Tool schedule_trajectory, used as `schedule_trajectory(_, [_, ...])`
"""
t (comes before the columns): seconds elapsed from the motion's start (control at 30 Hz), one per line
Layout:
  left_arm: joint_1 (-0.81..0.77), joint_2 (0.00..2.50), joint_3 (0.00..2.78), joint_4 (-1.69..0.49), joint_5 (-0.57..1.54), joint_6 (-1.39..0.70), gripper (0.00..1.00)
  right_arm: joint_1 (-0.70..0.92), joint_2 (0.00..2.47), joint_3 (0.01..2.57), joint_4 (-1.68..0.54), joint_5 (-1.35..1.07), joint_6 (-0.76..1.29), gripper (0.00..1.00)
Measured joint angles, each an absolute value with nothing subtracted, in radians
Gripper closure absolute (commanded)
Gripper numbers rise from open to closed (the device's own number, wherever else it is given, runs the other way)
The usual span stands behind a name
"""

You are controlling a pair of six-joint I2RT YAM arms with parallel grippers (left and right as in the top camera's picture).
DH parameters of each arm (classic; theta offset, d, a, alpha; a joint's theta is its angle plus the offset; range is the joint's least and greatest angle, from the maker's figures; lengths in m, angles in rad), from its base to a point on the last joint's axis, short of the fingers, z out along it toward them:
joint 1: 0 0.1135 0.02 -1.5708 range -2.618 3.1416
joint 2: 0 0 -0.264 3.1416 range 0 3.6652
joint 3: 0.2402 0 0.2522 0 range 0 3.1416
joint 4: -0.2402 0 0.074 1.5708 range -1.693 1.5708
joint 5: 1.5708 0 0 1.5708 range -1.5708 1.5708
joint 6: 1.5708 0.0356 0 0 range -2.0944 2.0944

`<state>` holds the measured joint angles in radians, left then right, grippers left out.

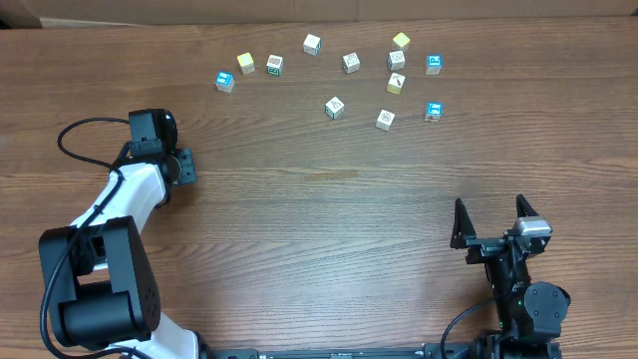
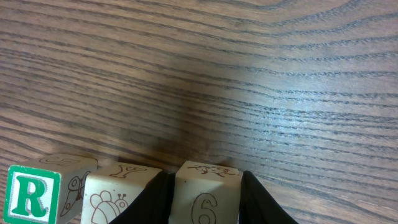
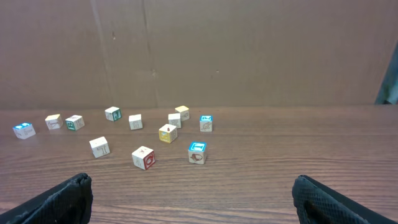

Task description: Form a horizontal line

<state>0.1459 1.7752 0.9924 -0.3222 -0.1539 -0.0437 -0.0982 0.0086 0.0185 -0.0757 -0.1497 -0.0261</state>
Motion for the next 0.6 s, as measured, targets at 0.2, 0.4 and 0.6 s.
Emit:
schedule_trajectory(0.2, [0.146, 1.775, 0.993, -0.326, -0.154, -0.044, 0.75, -0.098, 0.009, 0.019, -0.076, -0.150, -0.026, 0.00])
schedule_trajectory(0.4, [0.146, 1.775, 0.995, -0.334, -0.154, -0.043, 0.76, -0.098, 0.009, 0.019, -0.075, -0.150, -0.027, 0.00])
schedule_trajectory(0.6, [0.146, 1.775, 0.995, -0.336, -0.155, -0.043, 0.77, -0.099, 0.009, 0.019, -0.075, -0.150, -0.027, 0.00])
